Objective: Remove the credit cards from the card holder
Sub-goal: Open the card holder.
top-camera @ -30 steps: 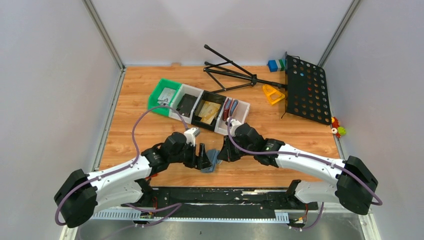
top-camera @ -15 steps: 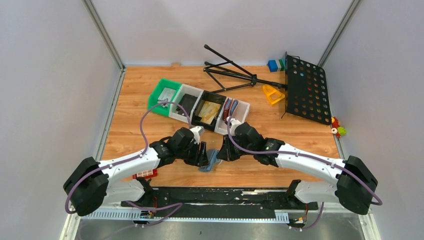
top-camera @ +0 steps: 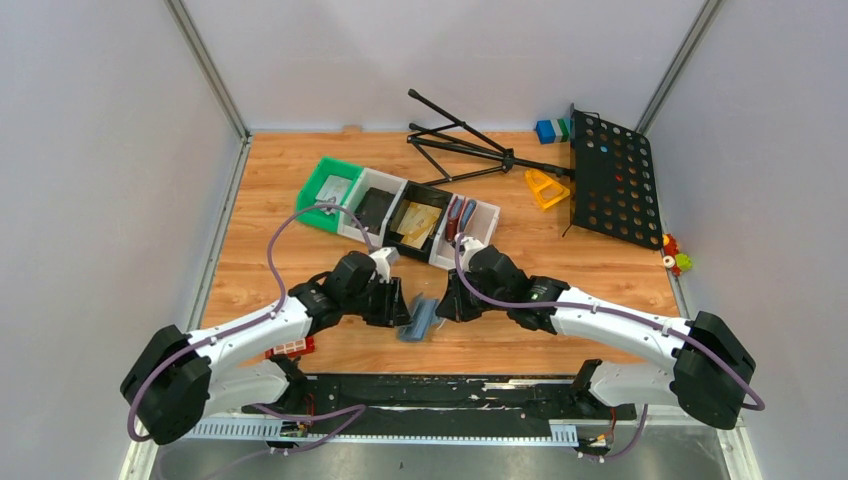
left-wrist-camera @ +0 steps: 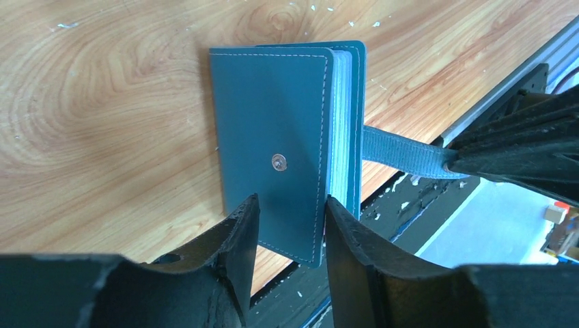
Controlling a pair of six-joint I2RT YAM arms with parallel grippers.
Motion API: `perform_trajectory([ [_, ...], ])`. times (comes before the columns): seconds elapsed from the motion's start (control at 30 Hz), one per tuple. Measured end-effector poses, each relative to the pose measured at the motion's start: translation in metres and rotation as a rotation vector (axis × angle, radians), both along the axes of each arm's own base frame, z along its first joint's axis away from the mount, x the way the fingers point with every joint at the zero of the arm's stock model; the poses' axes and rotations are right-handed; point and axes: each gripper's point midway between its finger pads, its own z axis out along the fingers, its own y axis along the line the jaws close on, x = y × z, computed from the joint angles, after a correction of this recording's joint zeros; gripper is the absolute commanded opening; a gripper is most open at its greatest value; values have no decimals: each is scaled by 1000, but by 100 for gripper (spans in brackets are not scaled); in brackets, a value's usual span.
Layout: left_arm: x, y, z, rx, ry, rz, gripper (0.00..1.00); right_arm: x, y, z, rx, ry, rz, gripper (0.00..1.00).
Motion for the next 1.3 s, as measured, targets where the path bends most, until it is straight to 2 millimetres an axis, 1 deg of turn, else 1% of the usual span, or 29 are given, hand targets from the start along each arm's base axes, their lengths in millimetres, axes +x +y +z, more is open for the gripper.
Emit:
perform_trajectory([
  [0.07,2,2,3,-11,-2,13,42,1,-2,-2,-13,0,-7,0],
  [0.17,7,6,8,-24,-12,34,35,1,-5,-4,-29,-1,-15,0],
  [0.23,11,10,11,-29,-19,53,28,2,-7,-5,-35,-4,-21,0],
  [0.3,15,13,12,-32,-23,70,23,3,-9,-5,-40,-12,-28,0],
  [0.4,18,18,11,-25,-24,95,15,5,-11,-3,-44,-20,-37,0],
  [0.5,21,22,9,-13,-21,116,11,6,-14,-2,-49,-24,-48,0],
  [0.67,21,31,0,20,-3,143,9,9,-17,-3,-57,-30,-60,0],
  [0.73,21,34,-3,32,1,152,6,10,-19,-3,-62,-31,-62,1],
  [0.83,20,36,-5,41,5,157,2,12,-21,-4,-73,-32,-70,10],
  [0.93,20,38,-8,50,10,162,0,14,-23,-4,-83,-32,-82,24],
  [1.03,17,42,-17,72,23,170,0,18,-28,-8,-104,-22,-107,32],
  [1.17,14,47,-28,102,47,175,0,23,-37,-22,-143,19,-148,46],
  [1.3,13,48,-30,112,50,175,0,24,-42,-36,-174,53,-166,66],
])
